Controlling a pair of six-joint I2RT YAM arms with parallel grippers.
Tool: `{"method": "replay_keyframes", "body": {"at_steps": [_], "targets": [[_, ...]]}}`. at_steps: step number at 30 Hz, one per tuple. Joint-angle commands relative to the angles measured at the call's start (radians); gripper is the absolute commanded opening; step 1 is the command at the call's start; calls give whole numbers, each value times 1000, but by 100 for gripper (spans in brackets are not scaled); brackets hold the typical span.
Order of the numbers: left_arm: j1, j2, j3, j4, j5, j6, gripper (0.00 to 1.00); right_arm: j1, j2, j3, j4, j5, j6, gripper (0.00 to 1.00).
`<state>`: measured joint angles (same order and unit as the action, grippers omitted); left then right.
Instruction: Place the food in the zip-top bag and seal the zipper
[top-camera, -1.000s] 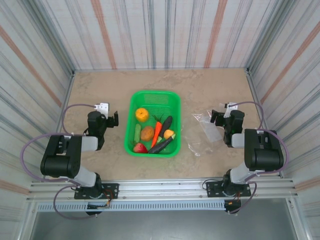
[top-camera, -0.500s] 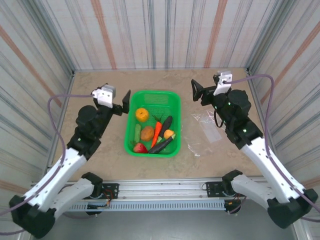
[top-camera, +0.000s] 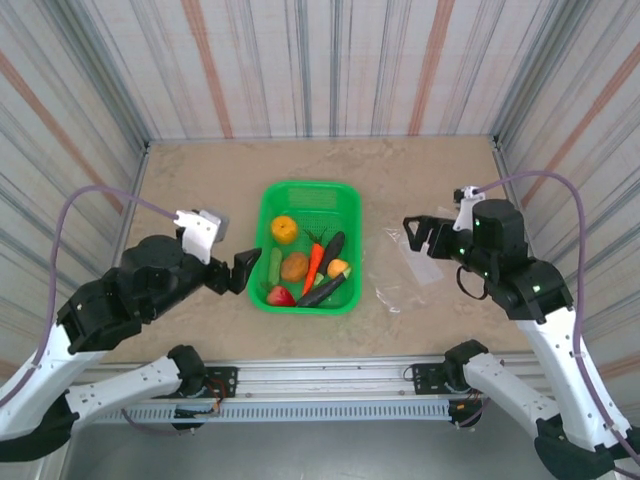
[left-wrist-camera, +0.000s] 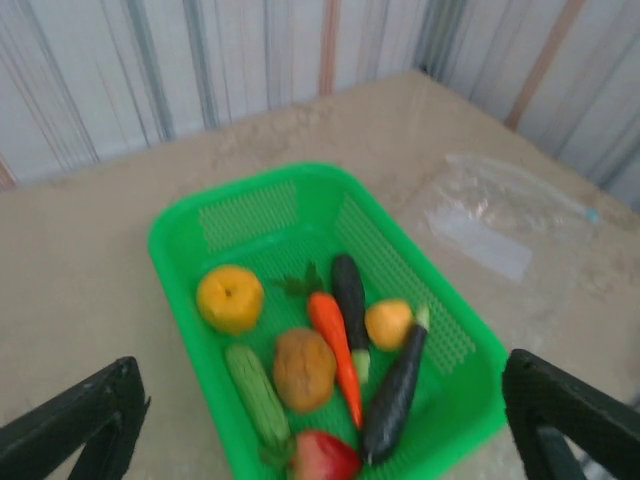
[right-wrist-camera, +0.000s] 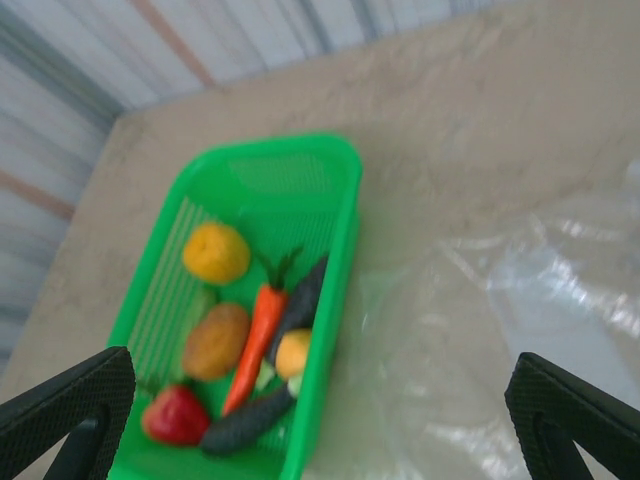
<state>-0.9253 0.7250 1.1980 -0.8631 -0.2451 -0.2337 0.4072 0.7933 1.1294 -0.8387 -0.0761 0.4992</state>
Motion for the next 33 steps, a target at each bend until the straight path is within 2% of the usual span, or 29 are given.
{"method": "replay_keyframes", "body": {"at_steps": [1, 4, 7, 10, 17, 21, 24, 27, 31, 33], "targets": [[2, 40, -68, -149, 290, -101, 79, 9, 1, -80, -140, -127, 66, 96], [-79, 99, -192, -102, 325, -154, 51, 25, 20, -130, -137, -181, 89, 93], [-206, 196, -257, -5, 315, -197, 35, 49, 19, -188, -95, -156, 133, 88], [-275, 330, -270, 68, 334, -206, 26, 51, 50, -205, -89, -135, 155, 86], [-276, 528, -285, 214, 301, -213, 27, 53, 82, -244, -84, -35, 199, 90], [-231, 603, -285, 272, 290, -225, 27, 43, 107, -287, -75, 39, 216, 92], [-186, 620, -277, 284, 216, -229, 28, 38, 133, -314, -64, 113, 245, 93], [-119, 618, -276, 309, 168, -219, 29, 30, 161, -330, -57, 208, 287, 94], [18, 622, -293, 367, 146, -229, 33, 1, 243, -329, -47, 320, 341, 96], [95, 622, -299, 402, 149, -236, 38, -34, 289, -320, -40, 368, 353, 97]]}}
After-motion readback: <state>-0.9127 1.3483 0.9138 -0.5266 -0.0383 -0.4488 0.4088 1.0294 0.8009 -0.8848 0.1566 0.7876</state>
